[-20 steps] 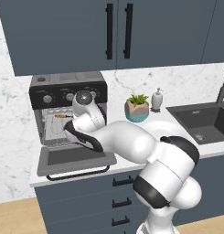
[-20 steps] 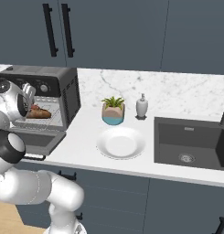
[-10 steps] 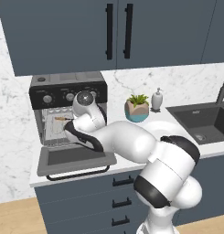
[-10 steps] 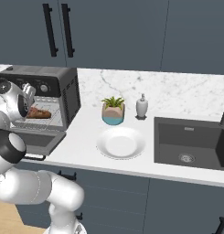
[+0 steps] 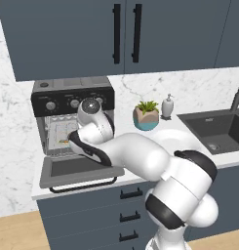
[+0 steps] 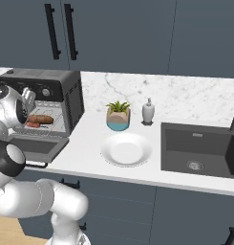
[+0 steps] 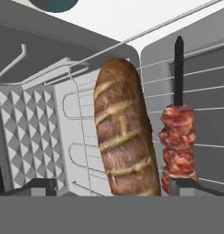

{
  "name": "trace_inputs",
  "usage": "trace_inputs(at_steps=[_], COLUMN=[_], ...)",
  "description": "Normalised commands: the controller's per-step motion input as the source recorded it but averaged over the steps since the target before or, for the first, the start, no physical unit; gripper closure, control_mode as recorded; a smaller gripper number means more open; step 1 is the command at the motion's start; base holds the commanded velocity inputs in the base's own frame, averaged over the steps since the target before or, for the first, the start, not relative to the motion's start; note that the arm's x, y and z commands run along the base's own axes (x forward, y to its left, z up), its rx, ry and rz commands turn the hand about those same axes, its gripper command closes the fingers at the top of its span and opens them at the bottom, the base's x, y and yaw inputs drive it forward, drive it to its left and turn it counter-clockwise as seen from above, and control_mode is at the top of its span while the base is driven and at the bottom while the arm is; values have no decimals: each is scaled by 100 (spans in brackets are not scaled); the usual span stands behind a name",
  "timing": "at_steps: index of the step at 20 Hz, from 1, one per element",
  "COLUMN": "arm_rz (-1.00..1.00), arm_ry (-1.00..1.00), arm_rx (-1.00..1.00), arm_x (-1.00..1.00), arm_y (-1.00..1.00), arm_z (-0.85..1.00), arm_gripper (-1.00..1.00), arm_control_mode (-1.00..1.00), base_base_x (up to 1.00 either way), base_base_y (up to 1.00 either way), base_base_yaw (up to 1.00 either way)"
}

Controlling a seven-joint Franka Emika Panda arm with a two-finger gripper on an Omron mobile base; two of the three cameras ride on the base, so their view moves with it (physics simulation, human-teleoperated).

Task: Pick up the kebab skewer and baguette bread, and place them inside the toaster oven. Close the toaster oven door and start by setting the timer.

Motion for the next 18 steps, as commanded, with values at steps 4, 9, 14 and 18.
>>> trace_inputs(at_steps=[4,9,14,18], arm_rz=[0,0,5,19], arm_ry=[0,1,0,3], arm_rx=[0,0,-6,-21], arm_x=[0,0,-40,-62], arm_y=[-15,-13,-27,-1], arm_z=[15,20,19,5], arm_gripper=[-100,-100,-100,-100], arm_control_mode=[-100,-100,-100,-100], base_base_x=[0,0,0,0], base_base_y=[0,0,0,0], base_base_yaw=[0,0,0,0])
